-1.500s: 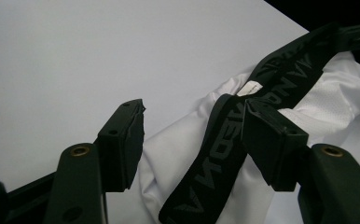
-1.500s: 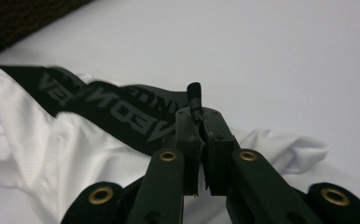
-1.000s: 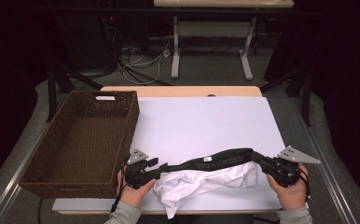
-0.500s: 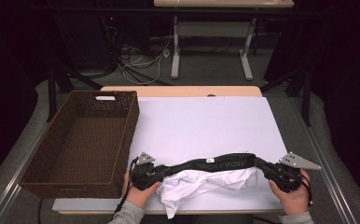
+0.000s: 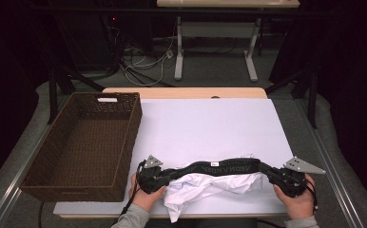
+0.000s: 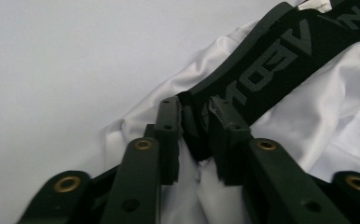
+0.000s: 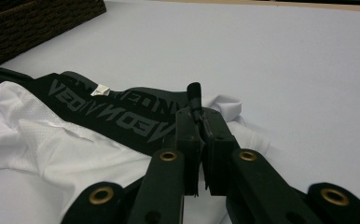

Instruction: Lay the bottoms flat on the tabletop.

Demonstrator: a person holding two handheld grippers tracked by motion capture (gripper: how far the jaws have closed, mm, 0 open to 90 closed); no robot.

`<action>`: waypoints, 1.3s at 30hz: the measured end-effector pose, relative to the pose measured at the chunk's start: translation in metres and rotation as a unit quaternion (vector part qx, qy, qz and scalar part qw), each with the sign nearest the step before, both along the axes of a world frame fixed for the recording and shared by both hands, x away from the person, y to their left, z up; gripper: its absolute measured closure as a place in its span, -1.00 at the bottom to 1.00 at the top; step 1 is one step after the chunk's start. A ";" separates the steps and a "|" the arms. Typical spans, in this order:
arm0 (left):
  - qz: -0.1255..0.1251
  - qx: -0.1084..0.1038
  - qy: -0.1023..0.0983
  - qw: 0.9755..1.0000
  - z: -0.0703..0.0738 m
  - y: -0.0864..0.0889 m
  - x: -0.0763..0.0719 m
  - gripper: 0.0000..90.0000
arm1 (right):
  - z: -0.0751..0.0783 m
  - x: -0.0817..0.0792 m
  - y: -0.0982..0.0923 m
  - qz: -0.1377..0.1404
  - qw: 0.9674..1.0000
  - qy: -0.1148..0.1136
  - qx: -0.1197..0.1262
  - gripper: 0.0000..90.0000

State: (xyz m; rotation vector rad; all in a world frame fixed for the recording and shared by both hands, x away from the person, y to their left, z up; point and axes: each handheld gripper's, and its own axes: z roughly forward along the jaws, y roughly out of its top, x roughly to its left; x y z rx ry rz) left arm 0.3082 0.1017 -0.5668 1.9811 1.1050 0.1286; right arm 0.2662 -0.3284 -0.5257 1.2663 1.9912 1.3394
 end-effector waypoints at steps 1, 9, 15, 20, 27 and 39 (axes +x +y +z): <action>-0.004 -0.003 0.005 1.000 0.000 0.000 0.001 0.75 | 0.000 0.000 0.000 0.000 1.000 0.000 0.003 0.92; 0.001 -0.001 -0.008 1.000 0.012 0.004 0.002 0.94 | 0.006 -0.001 0.001 0.003 1.000 -0.012 0.000 0.92; 0.016 -0.025 -0.044 0.999 0.041 0.018 0.006 0.94 | 0.017 0.002 -0.001 0.008 1.000 -0.023 0.013 0.92; 0.022 -0.031 -0.080 0.996 0.065 0.017 0.015 0.94 | 0.034 0.007 -0.003 0.006 0.999 -0.042 0.016 0.92; 0.029 -0.049 -0.130 0.990 0.107 0.015 0.035 0.94 | 0.067 0.027 -0.007 -0.001 0.998 -0.065 0.017 0.92; 0.041 -0.071 -0.152 0.985 0.143 0.002 0.095 0.95 | 0.112 0.082 -0.015 -0.041 0.996 -0.082 0.006 0.92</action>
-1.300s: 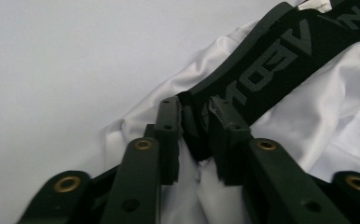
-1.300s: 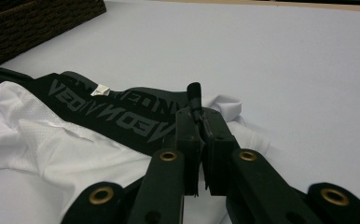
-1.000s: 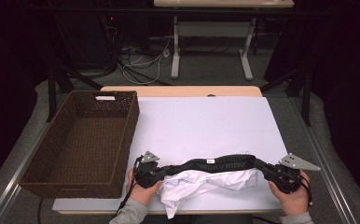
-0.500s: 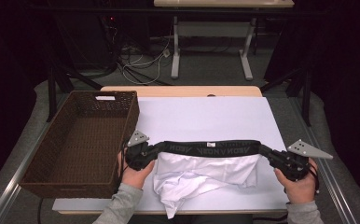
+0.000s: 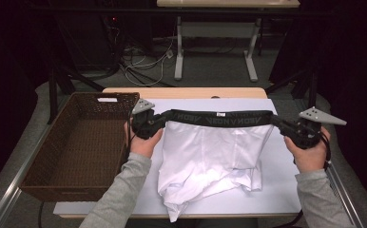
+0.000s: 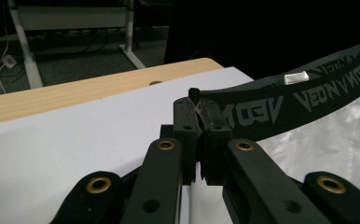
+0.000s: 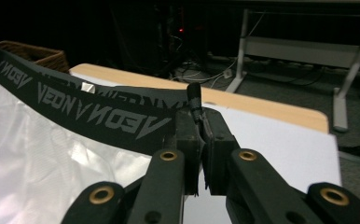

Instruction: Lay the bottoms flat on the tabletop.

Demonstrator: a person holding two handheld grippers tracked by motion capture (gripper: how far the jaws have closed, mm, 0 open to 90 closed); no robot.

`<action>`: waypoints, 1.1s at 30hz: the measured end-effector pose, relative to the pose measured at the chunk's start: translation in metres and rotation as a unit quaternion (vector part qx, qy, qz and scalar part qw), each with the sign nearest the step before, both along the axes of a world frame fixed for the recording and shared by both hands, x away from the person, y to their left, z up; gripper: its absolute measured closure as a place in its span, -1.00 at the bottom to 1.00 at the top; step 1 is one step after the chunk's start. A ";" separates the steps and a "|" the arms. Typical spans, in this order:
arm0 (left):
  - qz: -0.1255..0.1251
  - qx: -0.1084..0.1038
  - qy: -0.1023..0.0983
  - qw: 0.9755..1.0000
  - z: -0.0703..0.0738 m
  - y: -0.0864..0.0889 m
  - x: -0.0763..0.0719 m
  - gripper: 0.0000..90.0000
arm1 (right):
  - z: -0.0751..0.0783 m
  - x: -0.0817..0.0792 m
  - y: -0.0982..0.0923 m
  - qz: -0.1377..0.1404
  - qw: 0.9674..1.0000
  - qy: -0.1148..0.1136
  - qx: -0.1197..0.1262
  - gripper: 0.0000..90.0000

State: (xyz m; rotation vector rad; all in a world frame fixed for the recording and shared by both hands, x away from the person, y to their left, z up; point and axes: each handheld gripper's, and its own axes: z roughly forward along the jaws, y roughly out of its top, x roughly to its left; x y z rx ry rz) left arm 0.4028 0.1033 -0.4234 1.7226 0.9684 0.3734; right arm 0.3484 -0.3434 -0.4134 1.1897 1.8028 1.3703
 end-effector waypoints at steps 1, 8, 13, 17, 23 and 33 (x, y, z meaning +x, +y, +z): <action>0.001 -0.002 0.000 1.000 0.002 -0.001 0.005 0.94 | 0.004 0.004 0.000 -0.002 1.000 0.001 -0.001 0.93; 0.023 -0.014 -0.003 1.000 0.015 0.000 0.034 0.95 | 0.026 0.033 0.006 -0.010 1.000 -0.005 -0.018 0.93; 0.042 0.003 -0.005 0.999 0.016 0.001 0.050 0.94 | 0.023 0.062 0.017 -0.013 0.999 0.010 -0.032 0.92; 0.058 0.020 0.000 0.998 0.008 -0.001 0.063 0.94 | 0.007 0.085 0.021 -0.020 0.999 0.028 -0.032 0.92; 0.078 0.040 0.009 0.996 -0.008 -0.005 0.079 0.94 | -0.014 0.112 0.026 -0.030 0.997 0.065 -0.002 0.92; 0.094 0.074 0.030 0.992 -0.032 -0.018 0.093 0.94 | -0.044 0.134 0.039 -0.051 0.993 0.102 -0.026 0.92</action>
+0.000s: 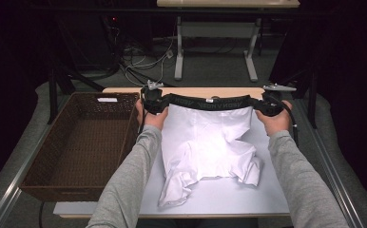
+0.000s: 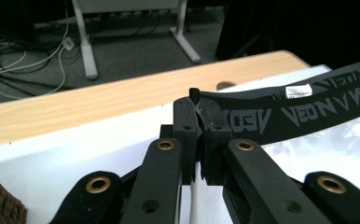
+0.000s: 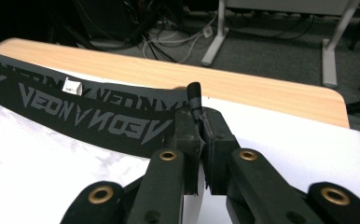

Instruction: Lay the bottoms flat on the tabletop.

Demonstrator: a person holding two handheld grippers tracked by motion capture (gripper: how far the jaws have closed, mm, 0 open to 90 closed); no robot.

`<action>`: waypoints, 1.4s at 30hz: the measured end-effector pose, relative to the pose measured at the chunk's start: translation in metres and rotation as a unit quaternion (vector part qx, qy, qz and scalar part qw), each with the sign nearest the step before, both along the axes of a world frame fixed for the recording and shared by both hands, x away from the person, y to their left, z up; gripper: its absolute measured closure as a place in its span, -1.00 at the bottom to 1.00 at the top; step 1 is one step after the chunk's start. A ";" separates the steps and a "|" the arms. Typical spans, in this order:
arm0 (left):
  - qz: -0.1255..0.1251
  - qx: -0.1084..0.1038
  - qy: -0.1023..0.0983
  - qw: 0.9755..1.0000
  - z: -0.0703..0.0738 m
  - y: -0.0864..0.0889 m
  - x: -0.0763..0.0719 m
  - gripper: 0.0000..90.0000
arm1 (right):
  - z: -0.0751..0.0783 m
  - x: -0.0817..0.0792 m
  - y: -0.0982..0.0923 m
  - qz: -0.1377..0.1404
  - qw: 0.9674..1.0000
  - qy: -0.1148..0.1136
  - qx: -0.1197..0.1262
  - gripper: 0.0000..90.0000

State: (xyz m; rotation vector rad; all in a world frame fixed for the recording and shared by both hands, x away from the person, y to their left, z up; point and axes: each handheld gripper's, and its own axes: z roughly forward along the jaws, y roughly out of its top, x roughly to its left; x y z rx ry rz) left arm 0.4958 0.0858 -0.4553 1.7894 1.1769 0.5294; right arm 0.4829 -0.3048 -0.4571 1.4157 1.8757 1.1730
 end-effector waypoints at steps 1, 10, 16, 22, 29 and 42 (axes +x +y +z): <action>0.000 0.002 0.004 1.000 -0.002 0.000 0.001 0.94 | -0.003 0.002 0.001 0.001 1.000 0.002 -0.006 0.92; -0.001 0.024 0.025 0.999 -0.026 -0.008 0.006 0.94 | -0.025 0.009 0.021 0.003 0.999 0.030 -0.026 0.92; 0.003 0.039 0.025 0.999 -0.034 -0.013 0.009 0.92 | -0.031 0.012 0.029 -0.003 0.999 0.036 -0.035 0.90; 0.027 0.043 0.023 0.998 -0.039 -0.012 0.011 0.49 | -0.034 0.016 0.025 -0.015 0.998 0.010 -0.054 0.30; 0.026 0.029 0.034 0.999 -0.042 -0.008 0.003 0.17 | -0.031 0.006 0.020 -0.004 0.999 0.008 -0.054 0.16; 0.008 -0.022 0.055 0.998 -0.046 -0.002 -0.036 -0.03 | -0.026 -0.042 0.010 0.026 0.999 0.008 -0.047 0.06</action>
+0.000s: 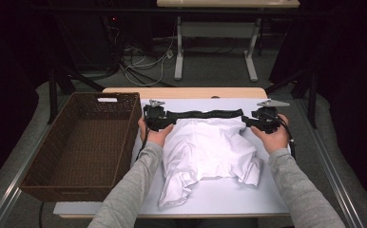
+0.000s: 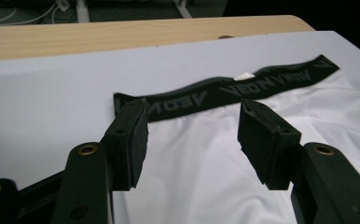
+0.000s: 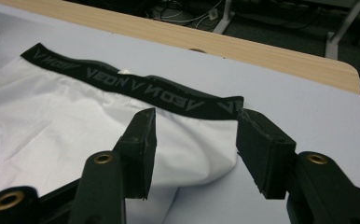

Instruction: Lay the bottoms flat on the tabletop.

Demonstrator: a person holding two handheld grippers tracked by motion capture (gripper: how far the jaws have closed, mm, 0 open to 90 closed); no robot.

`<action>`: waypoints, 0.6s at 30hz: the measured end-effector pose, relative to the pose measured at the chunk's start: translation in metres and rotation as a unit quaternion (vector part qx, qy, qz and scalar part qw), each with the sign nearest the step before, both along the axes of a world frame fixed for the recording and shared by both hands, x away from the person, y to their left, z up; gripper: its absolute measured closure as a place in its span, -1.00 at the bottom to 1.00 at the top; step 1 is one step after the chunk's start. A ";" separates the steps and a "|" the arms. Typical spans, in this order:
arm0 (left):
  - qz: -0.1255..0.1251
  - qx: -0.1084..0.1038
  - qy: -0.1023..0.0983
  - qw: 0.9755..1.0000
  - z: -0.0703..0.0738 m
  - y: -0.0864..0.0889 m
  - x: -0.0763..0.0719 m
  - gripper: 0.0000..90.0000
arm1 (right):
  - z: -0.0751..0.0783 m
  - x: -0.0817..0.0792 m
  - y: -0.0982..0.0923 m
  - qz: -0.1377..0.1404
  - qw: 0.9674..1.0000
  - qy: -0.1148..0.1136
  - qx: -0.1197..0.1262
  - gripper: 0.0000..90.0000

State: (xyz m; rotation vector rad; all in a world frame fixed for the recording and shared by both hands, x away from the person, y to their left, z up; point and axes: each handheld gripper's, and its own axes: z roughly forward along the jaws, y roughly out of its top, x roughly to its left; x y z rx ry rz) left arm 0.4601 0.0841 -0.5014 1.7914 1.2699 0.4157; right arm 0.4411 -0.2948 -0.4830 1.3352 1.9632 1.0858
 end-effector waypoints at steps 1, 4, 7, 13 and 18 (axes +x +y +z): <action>-0.002 -0.007 0.003 1.000 0.000 0.000 -0.005 -0.03 | 0.001 -0.005 0.000 0.005 1.000 -0.002 -0.005 0.06; -0.015 -0.008 0.001 1.000 0.000 0.002 -0.019 -0.03 | 0.001 -0.022 0.005 0.017 1.000 -0.006 -0.001 0.05; -0.021 -0.019 -0.003 1.000 0.001 0.004 -0.033 -0.04 | 0.001 -0.039 0.013 0.035 0.999 -0.010 0.002 0.05; -0.047 -0.030 -0.007 0.998 0.004 0.007 -0.061 -0.04 | -0.003 -0.071 0.034 0.077 0.997 -0.021 -0.003 0.05; -0.067 -0.035 -0.008 0.997 0.004 0.008 -0.083 -0.08 | -0.007 -0.095 0.052 0.106 0.994 -0.014 0.017 0.15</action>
